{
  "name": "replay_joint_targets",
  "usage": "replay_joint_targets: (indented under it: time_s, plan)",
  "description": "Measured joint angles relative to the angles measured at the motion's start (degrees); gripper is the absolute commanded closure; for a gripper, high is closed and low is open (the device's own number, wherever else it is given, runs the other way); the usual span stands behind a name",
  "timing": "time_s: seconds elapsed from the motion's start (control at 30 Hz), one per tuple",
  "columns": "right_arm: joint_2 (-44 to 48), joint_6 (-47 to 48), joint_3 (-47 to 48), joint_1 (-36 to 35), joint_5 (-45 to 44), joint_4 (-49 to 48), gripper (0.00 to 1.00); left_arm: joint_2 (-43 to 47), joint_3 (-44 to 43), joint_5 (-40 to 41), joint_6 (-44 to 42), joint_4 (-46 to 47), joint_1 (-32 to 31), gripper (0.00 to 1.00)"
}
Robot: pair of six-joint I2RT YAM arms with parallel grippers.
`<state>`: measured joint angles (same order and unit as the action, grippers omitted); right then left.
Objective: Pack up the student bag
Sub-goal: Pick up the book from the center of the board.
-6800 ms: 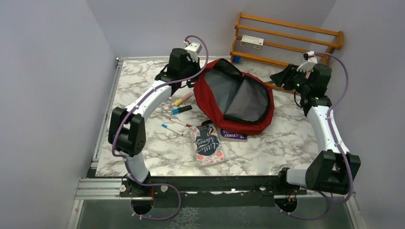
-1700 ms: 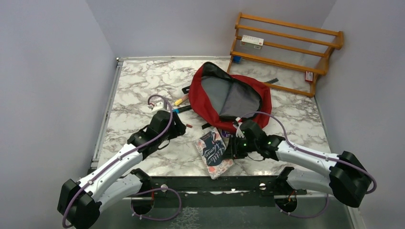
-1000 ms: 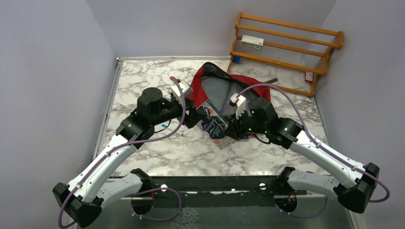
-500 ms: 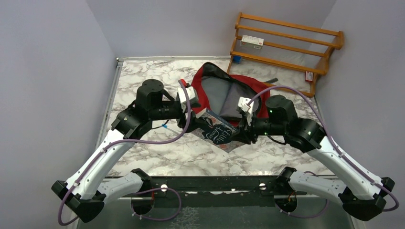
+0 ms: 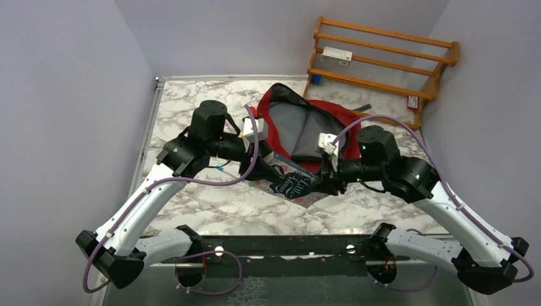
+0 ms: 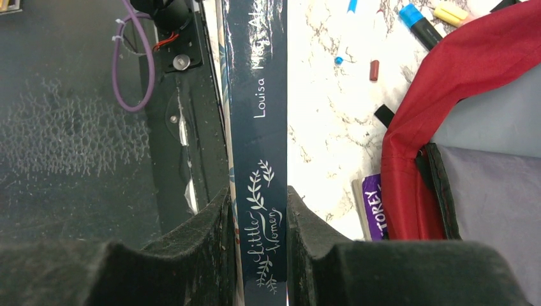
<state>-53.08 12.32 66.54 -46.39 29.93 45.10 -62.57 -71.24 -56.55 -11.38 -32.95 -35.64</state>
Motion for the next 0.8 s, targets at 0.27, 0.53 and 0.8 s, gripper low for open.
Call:
replay_joint_targets:
  time_s: [0.27,0.53,0.8]
  plan:
    - [-1.14,1.6,3.52,0.0,0.2,1.46,0.99,-0.37,1.7,-3.96,0.79,0.02,0.0,0.46]
    - [-2.4,2.27,5.84,0.13,-0.07,2.97,0.95,-0.31,3.52,-3.85,0.24,-0.28,0.0,1.0]
    - [-2.27,0.92,5.77,0.11,-3.3,2.36,0.36,0.13,3.54,0.07,0.33,-0.15,-0.13,1.0]
